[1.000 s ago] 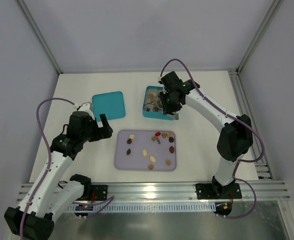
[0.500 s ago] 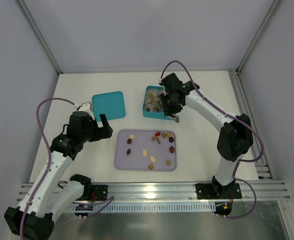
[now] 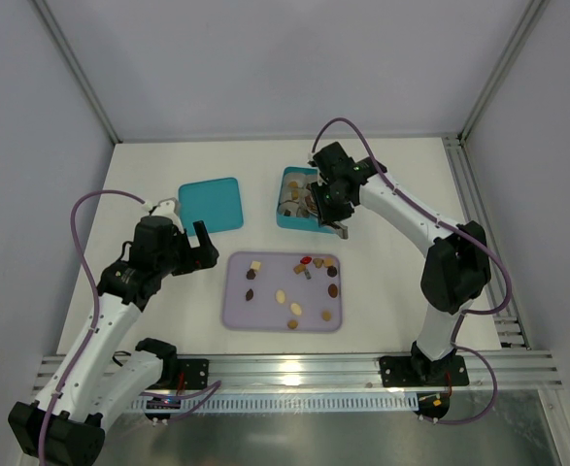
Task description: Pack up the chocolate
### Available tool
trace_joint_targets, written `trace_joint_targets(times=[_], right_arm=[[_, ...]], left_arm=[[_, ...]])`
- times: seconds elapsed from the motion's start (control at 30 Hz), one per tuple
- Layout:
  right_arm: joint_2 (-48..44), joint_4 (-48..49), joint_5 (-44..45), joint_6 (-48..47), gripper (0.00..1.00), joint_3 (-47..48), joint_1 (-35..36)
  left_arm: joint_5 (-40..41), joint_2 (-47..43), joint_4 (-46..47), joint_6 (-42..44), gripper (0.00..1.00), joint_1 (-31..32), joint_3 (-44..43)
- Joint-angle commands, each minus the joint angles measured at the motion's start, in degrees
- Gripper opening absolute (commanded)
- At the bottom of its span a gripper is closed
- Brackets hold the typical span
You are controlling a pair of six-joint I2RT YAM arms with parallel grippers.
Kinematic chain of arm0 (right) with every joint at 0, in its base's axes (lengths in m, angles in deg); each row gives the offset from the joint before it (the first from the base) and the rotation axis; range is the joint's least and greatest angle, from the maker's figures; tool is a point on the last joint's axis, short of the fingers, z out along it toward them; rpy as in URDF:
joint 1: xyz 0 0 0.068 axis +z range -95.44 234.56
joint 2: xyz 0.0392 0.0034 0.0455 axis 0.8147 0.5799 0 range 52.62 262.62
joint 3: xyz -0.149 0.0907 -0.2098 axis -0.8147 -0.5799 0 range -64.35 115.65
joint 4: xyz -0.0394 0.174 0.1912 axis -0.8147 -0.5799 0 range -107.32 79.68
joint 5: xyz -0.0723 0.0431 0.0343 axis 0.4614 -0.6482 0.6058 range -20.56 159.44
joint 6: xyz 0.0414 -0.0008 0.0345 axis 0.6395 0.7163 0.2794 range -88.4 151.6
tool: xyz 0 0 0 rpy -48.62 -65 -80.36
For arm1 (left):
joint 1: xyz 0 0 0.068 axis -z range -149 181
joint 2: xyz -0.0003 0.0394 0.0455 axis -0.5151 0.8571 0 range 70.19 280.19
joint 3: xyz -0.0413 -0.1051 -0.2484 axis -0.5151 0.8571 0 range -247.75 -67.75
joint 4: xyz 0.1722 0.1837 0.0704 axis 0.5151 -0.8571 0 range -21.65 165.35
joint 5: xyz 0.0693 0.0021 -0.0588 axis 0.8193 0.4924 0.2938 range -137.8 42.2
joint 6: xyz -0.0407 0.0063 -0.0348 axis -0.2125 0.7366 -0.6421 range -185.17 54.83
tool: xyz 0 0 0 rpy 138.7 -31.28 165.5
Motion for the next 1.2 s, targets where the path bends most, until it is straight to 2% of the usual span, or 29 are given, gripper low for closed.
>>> trace_joint_targets(times=[0.0, 0.3, 1.17], right_arm=[[-2.93, 0.90, -0.42, -0.78, 0.35, 1.16, -0.19], [-3.11, 0.29, -0.34, -0.87, 0.38, 2.21, -0.19], [-3.64, -0.77, -2.01, -1.40, 0.39, 3.53, -0.19]], left_arm=[[0.54, -0.35, 0.85, 0.21, 1.00, 0.19, -0.50], [0.54, -0.53, 0.77, 0.21, 1.00, 0.10, -0.59], [0.72, -0.79, 0.77, 0.21, 1.00, 0.19, -0.50]])
